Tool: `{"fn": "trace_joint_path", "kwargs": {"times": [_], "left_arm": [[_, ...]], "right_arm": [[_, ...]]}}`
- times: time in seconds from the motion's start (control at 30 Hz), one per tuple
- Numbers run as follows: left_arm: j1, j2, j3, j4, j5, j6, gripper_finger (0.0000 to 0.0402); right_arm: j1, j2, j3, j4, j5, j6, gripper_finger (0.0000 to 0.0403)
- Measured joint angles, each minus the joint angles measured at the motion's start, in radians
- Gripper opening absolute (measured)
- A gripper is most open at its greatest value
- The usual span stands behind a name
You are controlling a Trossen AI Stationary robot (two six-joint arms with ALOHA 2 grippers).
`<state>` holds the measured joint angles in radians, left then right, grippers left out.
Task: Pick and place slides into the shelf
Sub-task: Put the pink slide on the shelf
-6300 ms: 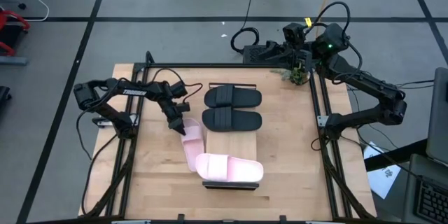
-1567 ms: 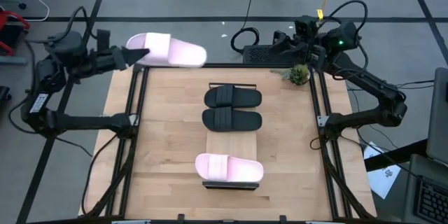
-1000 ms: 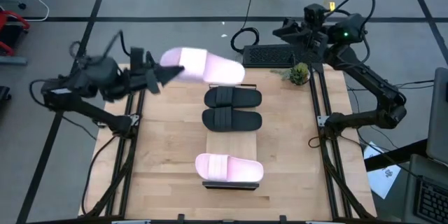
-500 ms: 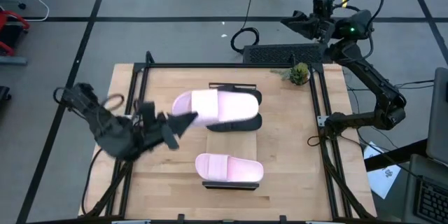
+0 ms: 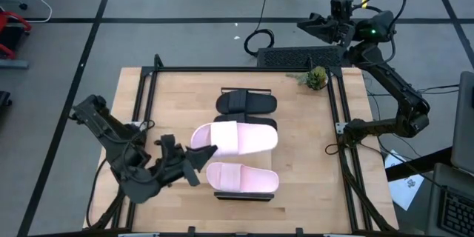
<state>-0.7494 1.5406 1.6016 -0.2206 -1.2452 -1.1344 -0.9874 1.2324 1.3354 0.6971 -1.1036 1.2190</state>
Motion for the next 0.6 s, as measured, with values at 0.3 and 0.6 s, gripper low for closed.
{"fn": "trace_joint_path", "kwargs": {"times": [0.3,0.6], "left_arm": [[0.038,0.000,-0.069,-0.187,0.123,-0.282,0.0000],[0.075,-0.003,-0.152,-0.204,0.221,-0.396,0.0000]], "right_arm": [[0.000,0.000,0.000,0.002,0.001,-0.001,0.0196],[0.000,0.000,0.000,0.003,0.001,-0.001,0.0196]]}}
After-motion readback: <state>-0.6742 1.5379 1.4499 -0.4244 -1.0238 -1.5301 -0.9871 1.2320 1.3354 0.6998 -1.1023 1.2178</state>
